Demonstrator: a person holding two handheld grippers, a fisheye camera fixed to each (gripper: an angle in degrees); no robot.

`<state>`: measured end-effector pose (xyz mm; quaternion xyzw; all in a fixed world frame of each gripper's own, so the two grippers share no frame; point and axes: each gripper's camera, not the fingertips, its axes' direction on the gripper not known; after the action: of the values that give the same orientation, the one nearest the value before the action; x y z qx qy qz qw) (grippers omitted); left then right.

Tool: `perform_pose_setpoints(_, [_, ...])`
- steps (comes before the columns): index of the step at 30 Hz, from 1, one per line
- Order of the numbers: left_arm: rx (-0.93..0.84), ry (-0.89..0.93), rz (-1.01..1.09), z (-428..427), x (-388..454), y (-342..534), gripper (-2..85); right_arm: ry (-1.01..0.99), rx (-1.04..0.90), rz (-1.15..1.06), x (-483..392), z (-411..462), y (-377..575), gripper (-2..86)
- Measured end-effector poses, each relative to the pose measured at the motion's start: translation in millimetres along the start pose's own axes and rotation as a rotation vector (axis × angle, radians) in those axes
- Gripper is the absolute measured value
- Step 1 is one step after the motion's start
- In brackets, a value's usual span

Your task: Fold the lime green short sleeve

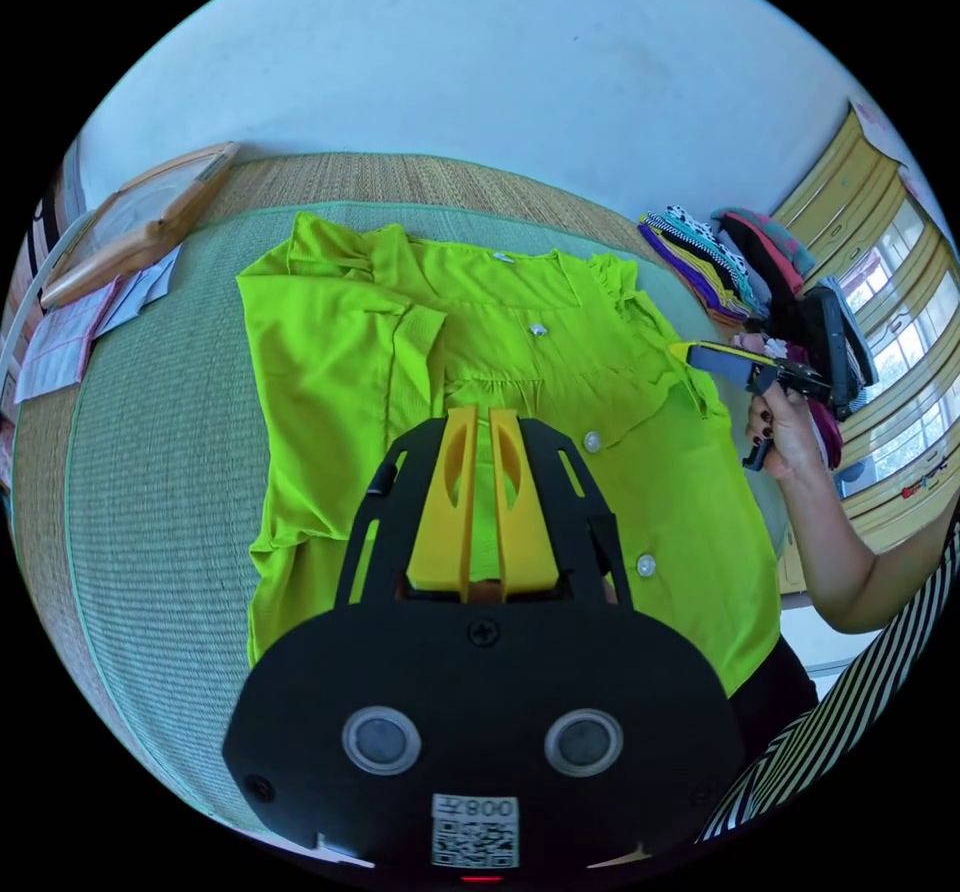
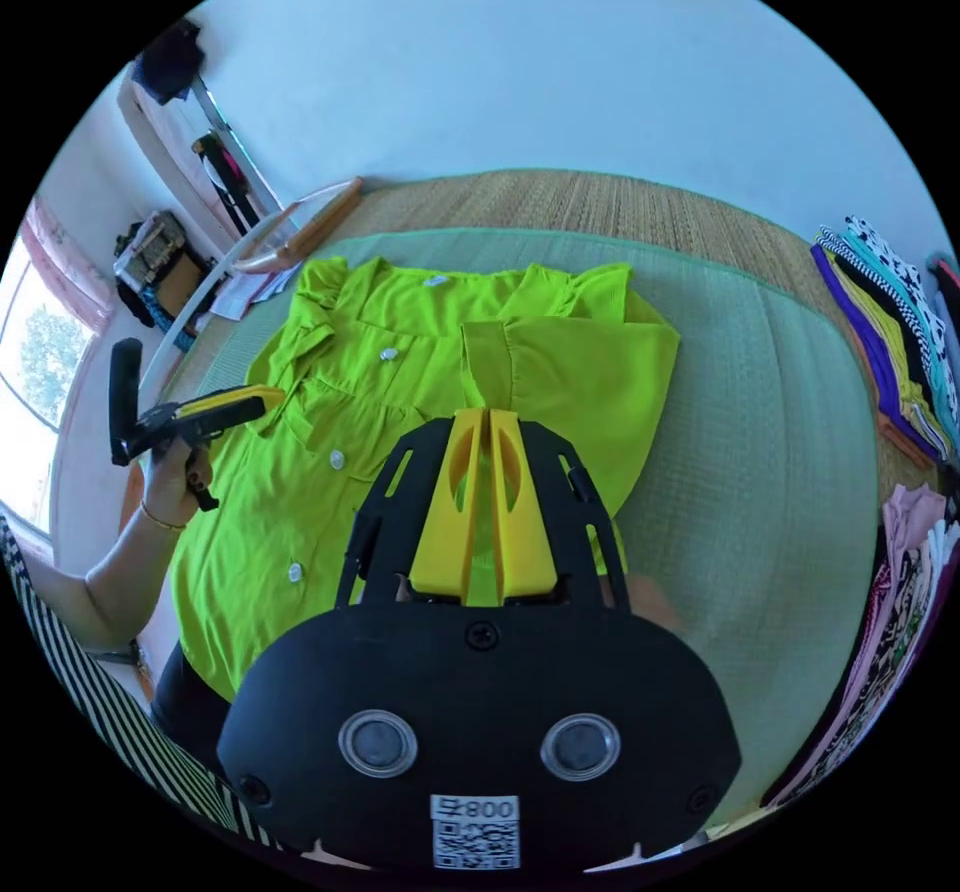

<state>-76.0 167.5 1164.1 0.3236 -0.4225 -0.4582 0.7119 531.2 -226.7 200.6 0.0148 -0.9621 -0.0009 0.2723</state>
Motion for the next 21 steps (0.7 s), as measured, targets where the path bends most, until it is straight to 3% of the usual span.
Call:
perform_pose_setpoints(3, [-0.014, 0.009, -0.004, 4, 0, 3, 2.4, -0.014, -0.105, 0.023, 13, 35, 8, 1.1])
perform_pose_setpoints(8, [-0.012, 0.013, -0.002, 2, 0, 9, 2.4, -0.042, -0.054, 0.03, 31, 25, 20, 0.4])
perform_pose_setpoints(14, [-0.01, 0.039, -0.014, 2, 3, 18, 2.2, -0.111, -0.161, 0.013, 44, 56, 29, 0.3])
perform_pose_setpoints(21, [0.037, -0.033, -0.033, -17, -13, 24, 1.7, -0.207, -0.039, 0.037, 56, 30, 48, 0.3])
